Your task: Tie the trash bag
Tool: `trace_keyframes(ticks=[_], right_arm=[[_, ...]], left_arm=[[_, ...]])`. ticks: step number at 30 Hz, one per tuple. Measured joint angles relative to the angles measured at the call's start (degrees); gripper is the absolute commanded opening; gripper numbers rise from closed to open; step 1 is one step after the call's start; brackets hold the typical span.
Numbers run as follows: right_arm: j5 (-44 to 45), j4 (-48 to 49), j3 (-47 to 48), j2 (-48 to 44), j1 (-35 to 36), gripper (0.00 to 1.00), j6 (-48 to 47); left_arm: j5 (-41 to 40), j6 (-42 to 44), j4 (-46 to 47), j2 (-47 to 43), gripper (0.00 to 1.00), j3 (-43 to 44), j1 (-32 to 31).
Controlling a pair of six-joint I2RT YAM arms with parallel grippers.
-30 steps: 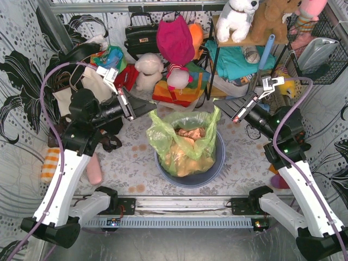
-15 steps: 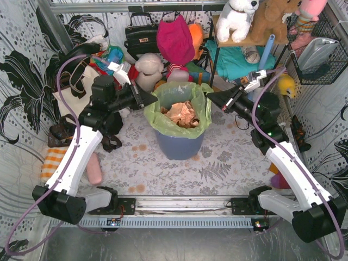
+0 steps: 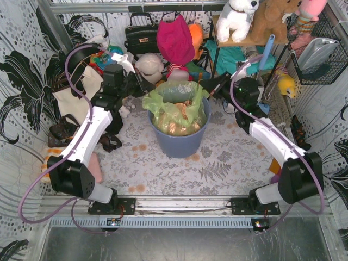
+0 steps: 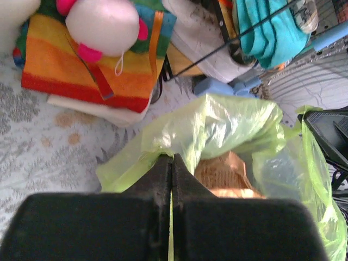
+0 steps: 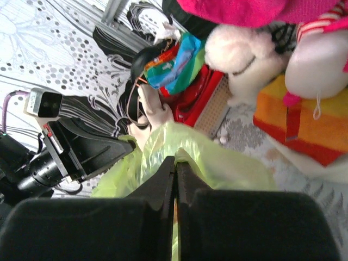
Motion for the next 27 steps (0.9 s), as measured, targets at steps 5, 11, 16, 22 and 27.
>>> trace_keyframes(ticks=[5, 11, 16, 22, 27], right_arm=[[-2.6, 10.3, 3.6, 7.0, -0.7, 0.00, 1.4], [-9.2, 19.9, 9.6, 9.9, -0.7, 0.00, 4.5], [-13.6, 26.3, 12.0, 7.9, -0.7, 0.00, 7.2], [-17.6, 27.7, 12.0, 2.6, -0.7, 0.00, 9.3], [-20.4, 22.0, 11.6, -3.5, -0.7, 0.49, 7.5]], left_arm=[[3.9, -2.4, 9.3, 2.8, 0.00, 1.0, 0.6], [14.3, -10.0, 29.3, 0.2, 0.00, 0.8, 0.7], [20.3, -16.5, 44.5, -6.5, 0.00, -0.2, 0.7], [23.8, -20.7, 54.0, -13.9, 0.08, -2.7, 0.7], [23.9, -20.3, 51.6, -18.3, 0.54, -6.7, 0.7]])
